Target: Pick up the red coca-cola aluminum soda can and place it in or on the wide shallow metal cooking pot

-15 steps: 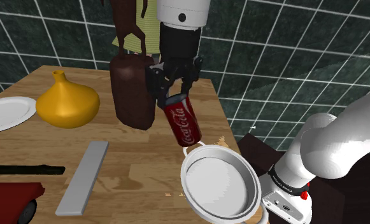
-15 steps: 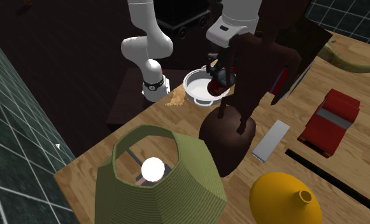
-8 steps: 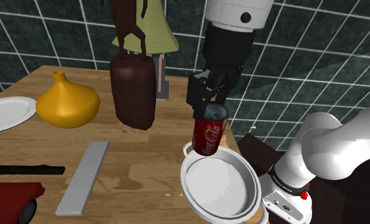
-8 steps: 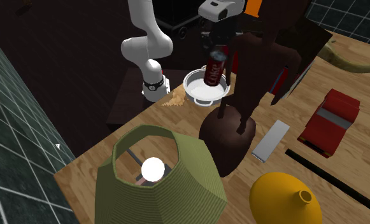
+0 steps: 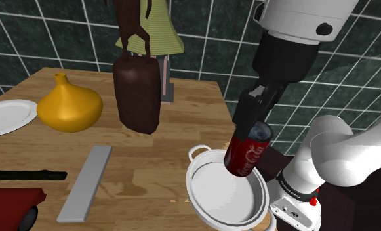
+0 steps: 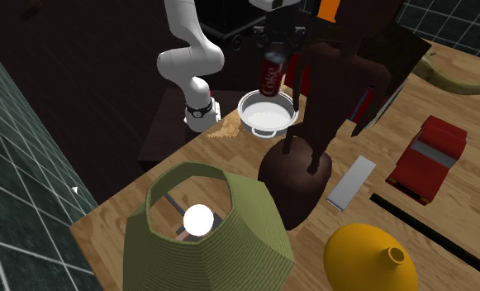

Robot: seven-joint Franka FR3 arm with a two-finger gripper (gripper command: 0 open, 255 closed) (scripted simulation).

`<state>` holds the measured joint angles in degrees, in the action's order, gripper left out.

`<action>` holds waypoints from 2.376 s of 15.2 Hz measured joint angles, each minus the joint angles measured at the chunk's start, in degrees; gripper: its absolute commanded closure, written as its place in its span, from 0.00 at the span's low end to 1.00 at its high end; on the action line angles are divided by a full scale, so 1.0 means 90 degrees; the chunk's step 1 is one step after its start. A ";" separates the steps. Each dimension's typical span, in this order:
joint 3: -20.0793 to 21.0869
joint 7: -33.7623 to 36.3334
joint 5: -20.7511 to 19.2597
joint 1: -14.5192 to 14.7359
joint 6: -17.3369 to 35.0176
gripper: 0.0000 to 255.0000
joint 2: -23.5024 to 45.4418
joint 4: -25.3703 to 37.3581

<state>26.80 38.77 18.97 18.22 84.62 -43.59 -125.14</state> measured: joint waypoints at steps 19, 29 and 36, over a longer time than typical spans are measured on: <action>0.0382 -0.0157 0.0384 0.0179 0.1389 1.00 -0.0325 -0.1708; 0.0392 -0.0159 0.0404 0.0195 0.1427 0.00 -0.0353 -0.1767; 0.0206 -0.0087 0.0216 0.0107 0.0801 0.00 -0.0234 -0.1019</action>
<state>28.65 37.99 20.91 19.18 91.83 -45.70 -134.31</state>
